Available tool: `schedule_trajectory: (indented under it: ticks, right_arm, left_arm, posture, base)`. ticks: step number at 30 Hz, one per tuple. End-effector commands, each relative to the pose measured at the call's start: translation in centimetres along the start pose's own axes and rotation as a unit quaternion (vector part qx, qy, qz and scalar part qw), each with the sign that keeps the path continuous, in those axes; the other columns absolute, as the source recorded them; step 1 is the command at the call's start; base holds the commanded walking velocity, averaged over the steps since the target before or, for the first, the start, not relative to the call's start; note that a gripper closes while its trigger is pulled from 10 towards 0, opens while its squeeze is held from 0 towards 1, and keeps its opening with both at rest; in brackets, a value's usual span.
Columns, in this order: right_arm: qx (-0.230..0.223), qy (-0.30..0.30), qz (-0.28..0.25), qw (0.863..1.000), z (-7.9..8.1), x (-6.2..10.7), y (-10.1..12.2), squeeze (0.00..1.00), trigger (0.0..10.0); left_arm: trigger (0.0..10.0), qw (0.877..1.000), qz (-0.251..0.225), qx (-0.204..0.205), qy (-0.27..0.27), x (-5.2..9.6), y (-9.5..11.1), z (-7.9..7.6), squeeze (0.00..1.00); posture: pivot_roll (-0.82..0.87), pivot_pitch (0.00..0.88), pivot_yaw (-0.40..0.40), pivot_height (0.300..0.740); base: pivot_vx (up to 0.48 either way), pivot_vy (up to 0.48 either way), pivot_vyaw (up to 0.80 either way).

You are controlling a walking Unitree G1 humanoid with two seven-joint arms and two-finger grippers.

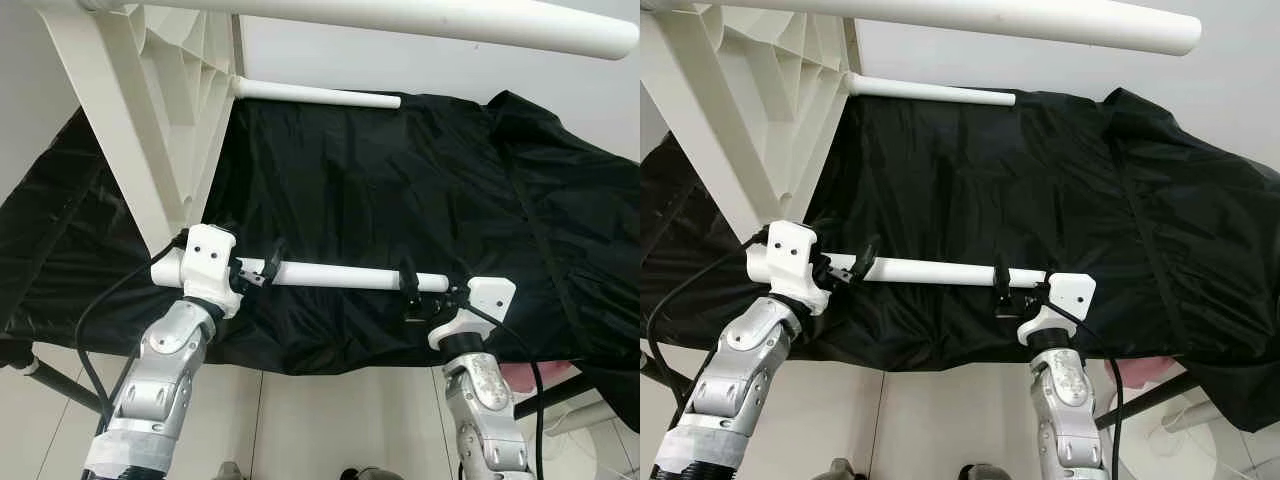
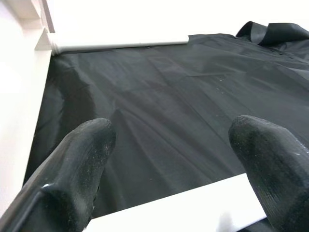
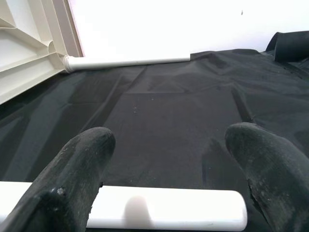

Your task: Building children table

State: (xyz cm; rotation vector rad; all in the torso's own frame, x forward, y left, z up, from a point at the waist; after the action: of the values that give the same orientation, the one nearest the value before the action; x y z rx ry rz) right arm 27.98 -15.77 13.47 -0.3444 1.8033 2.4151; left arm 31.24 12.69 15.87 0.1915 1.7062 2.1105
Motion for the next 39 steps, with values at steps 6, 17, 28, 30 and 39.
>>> schedule_trajectory:
  ticks: [6, 17, 28, 30, 39]
  right_arm:
    - [0.007, -0.01, 0.003, 1.0, 0.0, -0.1, -0.4, 0.0, 10.0]
    - [-0.001, -0.011, 0.006, 1.0, 0.1, -0.2, -0.5, 0.0, 10.0]
    - [0.007, -0.005, 0.0, 1.0, 0.0, -0.8, -0.2, 0.0, 10.0]
    - [0.031, 0.008, -0.006, 0.999, 0.4, -0.9, -0.1, 0.0, 10.0]
    - [0.012, -0.005, -0.012, 1.0, 0.4, -0.7, -0.3, 0.0, 10.0]
  left_arm:
    - [10.0, 1.0, 0.022, -0.004, 0.012, 0.1, -0.8, 0.0, 0.0]
    - [10.0, 0.999, 0.026, -0.018, 0.041, -0.1, -1.1, 0.8, 0.0]
    - [10.0, 0.999, 0.03, -0.007, 0.036, -0.8, -1.5, 0.2, 0.0]
    - [10.0, 0.999, 0.029, 0.0, 0.015, -0.7, -1.5, 0.0, 0.0]
    - [10.0, 0.999, 0.003, -0.003, -0.051, 0.1, -1.0, -1.3, 0.0]
  posture:
    - [-0.04, 0.084, -0.008, 0.74]
    - [-0.03, 0.065, -0.023, 0.74]
    - [-0.03, 0.03, -0.023, 0.74]
    - [-0.01, 0.025, -0.014, 0.74]
    - [-0.01, 0.01, -0.021, 0.74]
  base:
    - [0.0, 0.0, 0.0]
    - [0.0, 0.0, 0.0]
    - [0.0, 0.0, 0.0]
    - [0.0, 0.0, 0.0]
    - [0.0, 0.0, 0.0]
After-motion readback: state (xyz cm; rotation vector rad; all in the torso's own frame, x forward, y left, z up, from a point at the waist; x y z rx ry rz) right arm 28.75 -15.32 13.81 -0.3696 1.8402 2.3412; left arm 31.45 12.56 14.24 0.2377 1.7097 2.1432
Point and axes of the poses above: a point about 5 cm out from each wrist's last joint towards the gripper, its own x axis pointing back from the gripper into the wrist, its own y axis along the axis of the wrist's last joint, z = x × y, the point moved 3 cm from there along -x, pointing out of the wrist towards the gripper, and after that the axes turned 10 degrees about -x, right-handed, at the moved point
